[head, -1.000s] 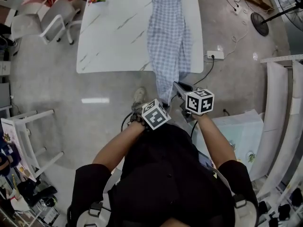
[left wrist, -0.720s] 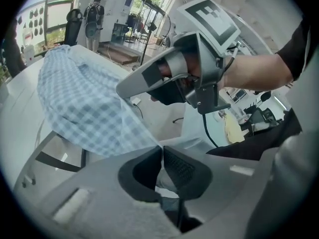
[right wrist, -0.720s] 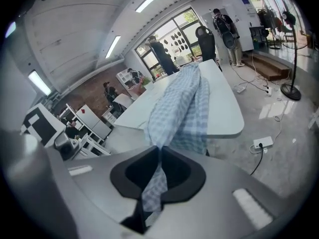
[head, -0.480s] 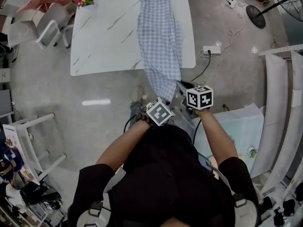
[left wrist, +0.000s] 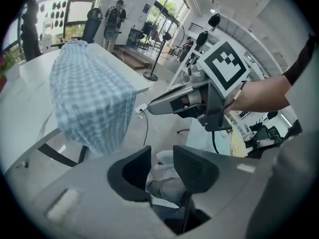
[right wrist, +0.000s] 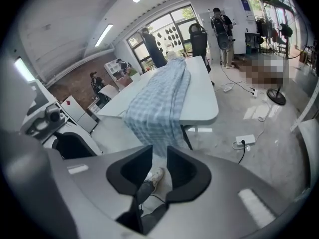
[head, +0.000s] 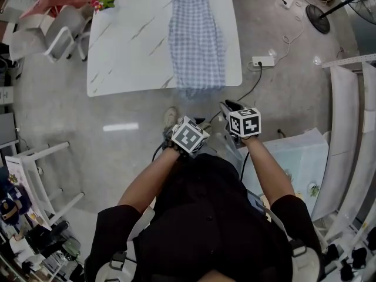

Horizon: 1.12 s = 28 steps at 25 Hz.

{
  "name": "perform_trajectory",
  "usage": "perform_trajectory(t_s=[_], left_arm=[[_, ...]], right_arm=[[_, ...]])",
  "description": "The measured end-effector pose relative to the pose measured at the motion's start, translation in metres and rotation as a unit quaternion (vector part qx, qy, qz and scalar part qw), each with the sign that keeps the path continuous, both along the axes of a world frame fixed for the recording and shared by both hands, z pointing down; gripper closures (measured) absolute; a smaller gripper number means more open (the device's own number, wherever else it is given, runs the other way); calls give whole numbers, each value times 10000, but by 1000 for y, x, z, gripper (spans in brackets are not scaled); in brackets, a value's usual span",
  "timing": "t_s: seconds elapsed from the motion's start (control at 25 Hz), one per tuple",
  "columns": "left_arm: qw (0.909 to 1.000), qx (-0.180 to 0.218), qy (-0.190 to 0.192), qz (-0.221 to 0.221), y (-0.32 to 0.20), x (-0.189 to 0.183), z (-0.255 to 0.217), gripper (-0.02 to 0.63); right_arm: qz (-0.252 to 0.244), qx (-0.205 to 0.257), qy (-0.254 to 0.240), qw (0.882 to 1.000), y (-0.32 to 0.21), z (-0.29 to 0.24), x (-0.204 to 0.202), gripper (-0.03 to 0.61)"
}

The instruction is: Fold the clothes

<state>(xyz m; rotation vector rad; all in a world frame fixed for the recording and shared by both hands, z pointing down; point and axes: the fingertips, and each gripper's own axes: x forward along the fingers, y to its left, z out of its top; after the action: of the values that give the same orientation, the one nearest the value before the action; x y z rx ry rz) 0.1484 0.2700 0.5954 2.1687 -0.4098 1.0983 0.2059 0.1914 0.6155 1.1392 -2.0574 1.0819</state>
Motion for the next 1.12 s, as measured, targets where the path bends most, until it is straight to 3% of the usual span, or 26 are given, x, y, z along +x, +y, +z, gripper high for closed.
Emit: perform_trajectory(t_s=[0.24,0.48,0.64,0.88,1.12], left_arm=[[9995,170,-24,-248,-19,-8,-3,468],[9950,728,136,-674,-70,-15,-38,468],[9886,1152,383,-886,-114,-19,-69,468],[9709,1951,735,-1175,-202,-30,-115,477],[9686,1907,710,-1431,-256,-63,-123,477]], right_arm=[[49,132,-91,9999,-16,-10,-6,480],[283,569,-235,9977,-45,-48,4,482],[552,925,-372,9935,-74,-78,10,483],[808,1540,-430,9838,-129,-124,11,483],[690,1722,-231,9824,-169,-145,13,483]])
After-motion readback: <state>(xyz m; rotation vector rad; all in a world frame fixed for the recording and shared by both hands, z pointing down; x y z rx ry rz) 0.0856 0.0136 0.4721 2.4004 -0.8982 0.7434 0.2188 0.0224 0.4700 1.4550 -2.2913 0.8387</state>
